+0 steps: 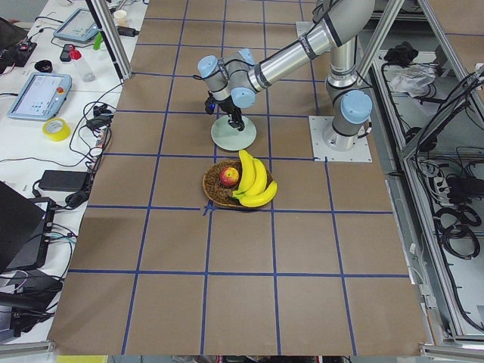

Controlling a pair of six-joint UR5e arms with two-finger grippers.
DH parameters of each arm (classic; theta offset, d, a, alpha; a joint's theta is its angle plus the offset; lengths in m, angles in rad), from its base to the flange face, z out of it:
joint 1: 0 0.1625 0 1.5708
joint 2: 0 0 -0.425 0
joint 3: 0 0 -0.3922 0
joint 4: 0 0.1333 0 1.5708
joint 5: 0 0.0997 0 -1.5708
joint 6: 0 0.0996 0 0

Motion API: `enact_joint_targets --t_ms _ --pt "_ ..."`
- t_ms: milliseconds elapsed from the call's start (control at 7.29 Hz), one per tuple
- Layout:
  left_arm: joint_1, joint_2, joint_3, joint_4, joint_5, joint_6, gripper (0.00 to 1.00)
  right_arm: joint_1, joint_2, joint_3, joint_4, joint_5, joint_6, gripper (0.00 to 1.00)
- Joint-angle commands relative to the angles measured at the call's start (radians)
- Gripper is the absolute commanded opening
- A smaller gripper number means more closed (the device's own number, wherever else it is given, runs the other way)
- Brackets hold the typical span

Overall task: Collect all strawberries into plate
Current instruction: 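Lower the strawberry onto the plate and open the left gripper, then move the left gripper back to the remaining strawberries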

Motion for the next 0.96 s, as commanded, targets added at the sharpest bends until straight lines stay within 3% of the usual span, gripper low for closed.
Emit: enact_joint_targets --t_ms 0,274,412,823 --pt "-0.006 0.011 -0.004 0.001 -0.010 -0.009 1.00 -0.002 0.012 0.002 -0.001 0.011 0.005 1.00" --pt "-0.029 0.035 0.004 0.004 -0.024 -0.067 1.00 -0.002 0.012 0.002 0.005 0.003 0.008 1.00" --pt "-0.090 0.066 0.044 -0.005 -0.033 -0.250 1.00 -0.002 0.013 0.000 0.002 0.005 0.008 1.00" --pt "-0.221 0.050 0.091 0.007 -0.279 -0.643 1.00 0.002 0.013 0.002 -0.001 0.000 0.009 1.00"
